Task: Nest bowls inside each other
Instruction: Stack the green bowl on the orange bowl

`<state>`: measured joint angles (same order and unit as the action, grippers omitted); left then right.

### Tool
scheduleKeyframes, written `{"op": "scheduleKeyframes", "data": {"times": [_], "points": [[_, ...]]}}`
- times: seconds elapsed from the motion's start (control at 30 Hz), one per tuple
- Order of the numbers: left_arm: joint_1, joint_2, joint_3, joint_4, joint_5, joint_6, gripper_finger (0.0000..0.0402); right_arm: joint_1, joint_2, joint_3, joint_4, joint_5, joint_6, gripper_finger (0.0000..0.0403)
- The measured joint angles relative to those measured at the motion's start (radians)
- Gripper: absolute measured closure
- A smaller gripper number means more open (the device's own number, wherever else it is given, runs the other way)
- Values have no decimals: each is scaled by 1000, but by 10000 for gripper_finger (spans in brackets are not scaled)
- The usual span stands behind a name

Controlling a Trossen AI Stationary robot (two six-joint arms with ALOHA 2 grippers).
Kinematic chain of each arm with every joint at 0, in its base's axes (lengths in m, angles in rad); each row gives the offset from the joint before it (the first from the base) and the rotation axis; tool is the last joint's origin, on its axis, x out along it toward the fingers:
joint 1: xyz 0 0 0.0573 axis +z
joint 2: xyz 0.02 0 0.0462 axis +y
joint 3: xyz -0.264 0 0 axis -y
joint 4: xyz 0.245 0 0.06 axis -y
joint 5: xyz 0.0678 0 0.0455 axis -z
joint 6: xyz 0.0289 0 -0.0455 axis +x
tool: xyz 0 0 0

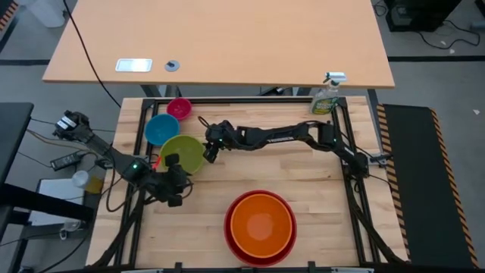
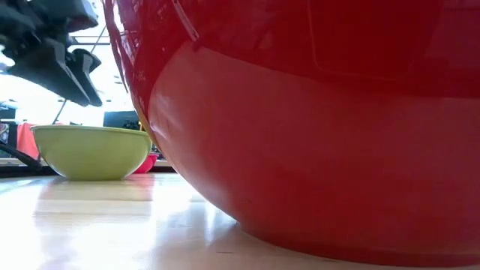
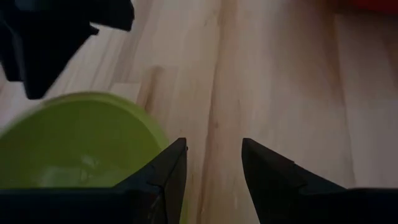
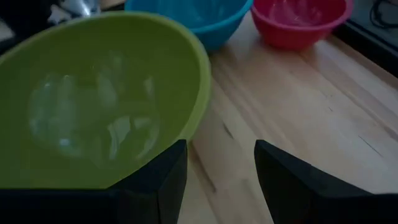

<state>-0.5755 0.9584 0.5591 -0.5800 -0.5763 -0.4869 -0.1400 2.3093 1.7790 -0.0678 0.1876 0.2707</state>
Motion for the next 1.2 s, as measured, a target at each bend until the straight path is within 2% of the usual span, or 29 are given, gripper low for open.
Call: {"op": "scheduleKeyframes", "data": {"times": [0.1, 0.3, 0.6, 1.2], "points": [[8, -13, -23, 16, 5, -34, 244, -7, 4, 1, 29, -11, 15, 209], [6, -11, -25, 40, 7, -34, 244, -4, 15, 1, 94, -112, 59, 209], [14, -13, -26, 38, 9, 1, 244, 36, 57, 2, 139, -20, 52, 208], [13, -12, -19, 36, 62, 8, 244, 36, 79, 1, 102, -85, 104, 218]]}}
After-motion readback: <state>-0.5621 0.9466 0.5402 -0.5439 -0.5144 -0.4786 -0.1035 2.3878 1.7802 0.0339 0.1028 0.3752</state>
